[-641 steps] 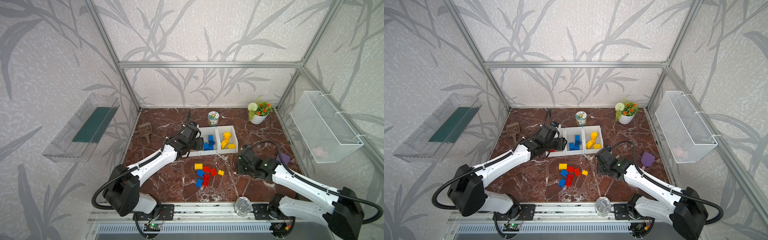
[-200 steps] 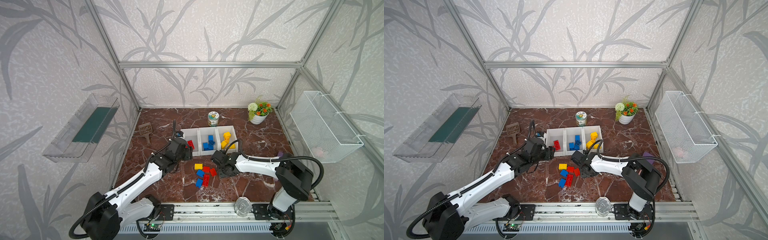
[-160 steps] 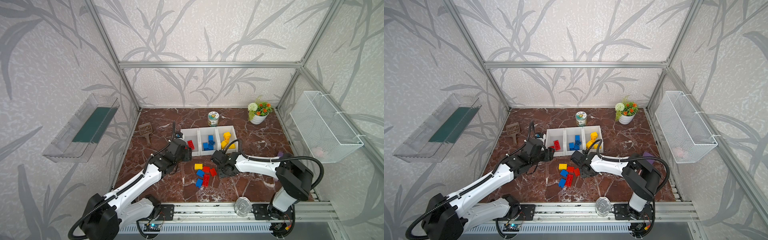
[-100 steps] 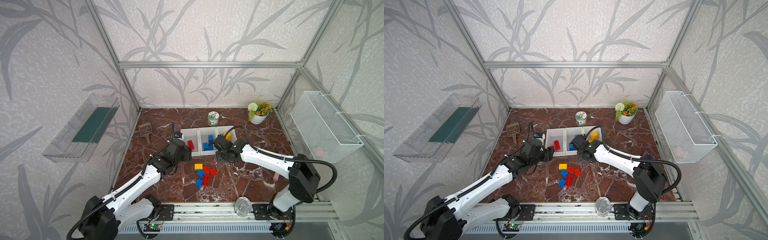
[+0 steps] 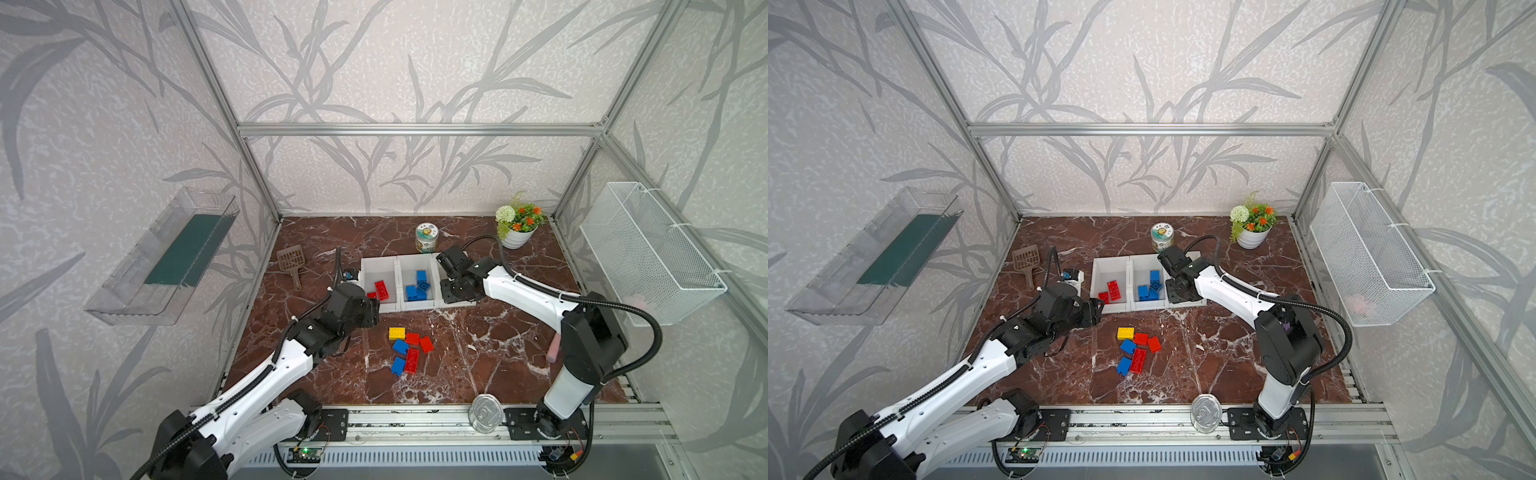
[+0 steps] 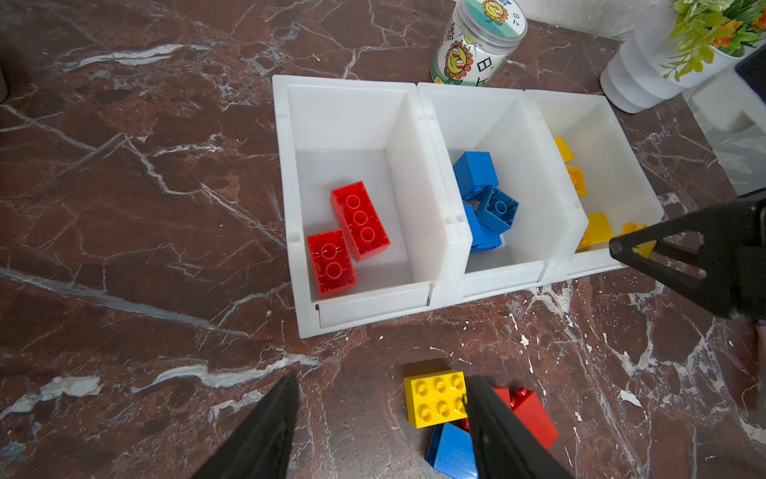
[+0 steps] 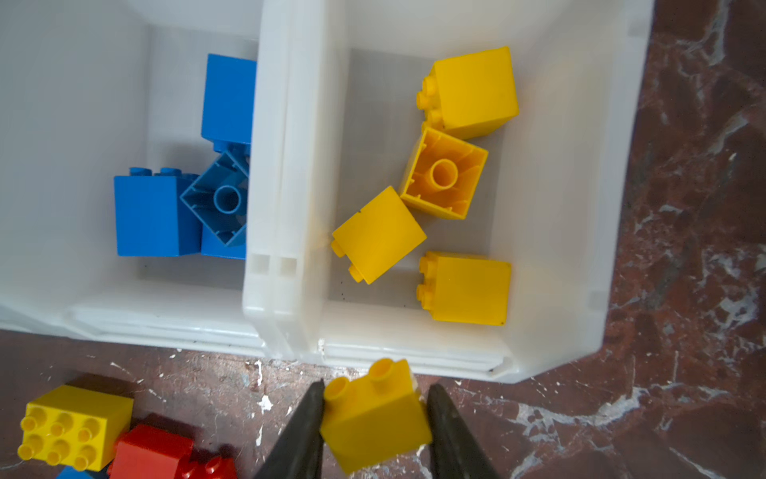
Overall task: Sort the legos into containers by color
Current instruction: 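Carry the small yellow brick with the right gripper into the yellow compartment, then release the yellow brick and withdraw the right gripper toward the table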
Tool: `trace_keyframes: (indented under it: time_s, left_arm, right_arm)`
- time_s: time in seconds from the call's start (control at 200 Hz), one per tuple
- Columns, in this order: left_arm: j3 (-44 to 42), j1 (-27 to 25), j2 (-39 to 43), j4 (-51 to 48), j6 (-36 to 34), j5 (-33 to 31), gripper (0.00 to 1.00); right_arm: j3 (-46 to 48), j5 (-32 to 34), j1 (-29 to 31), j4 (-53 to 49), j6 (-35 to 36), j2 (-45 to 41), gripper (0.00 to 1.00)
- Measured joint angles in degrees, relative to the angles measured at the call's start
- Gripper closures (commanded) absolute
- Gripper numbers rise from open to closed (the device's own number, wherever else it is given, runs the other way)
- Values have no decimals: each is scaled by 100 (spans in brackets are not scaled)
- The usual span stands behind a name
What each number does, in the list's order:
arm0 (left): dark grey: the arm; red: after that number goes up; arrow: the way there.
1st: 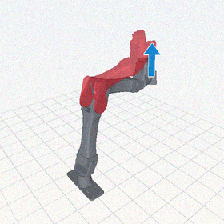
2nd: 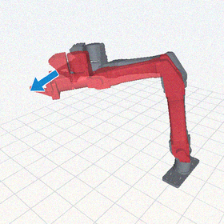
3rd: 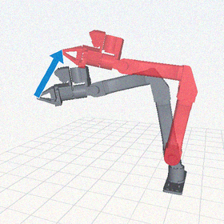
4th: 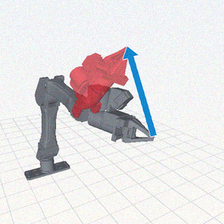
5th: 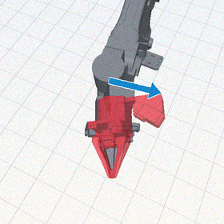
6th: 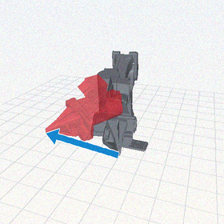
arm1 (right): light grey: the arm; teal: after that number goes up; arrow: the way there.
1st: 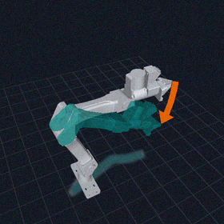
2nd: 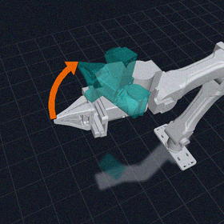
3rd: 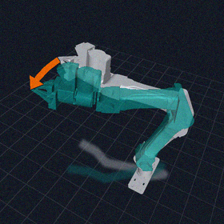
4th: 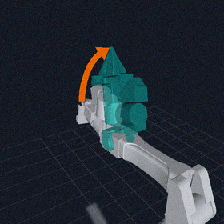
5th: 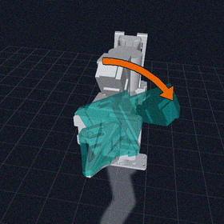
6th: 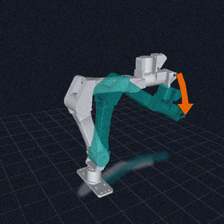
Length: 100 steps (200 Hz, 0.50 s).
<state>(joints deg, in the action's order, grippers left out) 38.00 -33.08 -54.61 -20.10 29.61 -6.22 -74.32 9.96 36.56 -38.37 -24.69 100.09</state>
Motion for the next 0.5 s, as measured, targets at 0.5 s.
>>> trace_keyframes:
  time_s: [0.5]
  left_arm:
    - [-109,0,315,-181,111,-35,33]
  right_arm:
    - [-376,-107,-177,85,81,269,42]
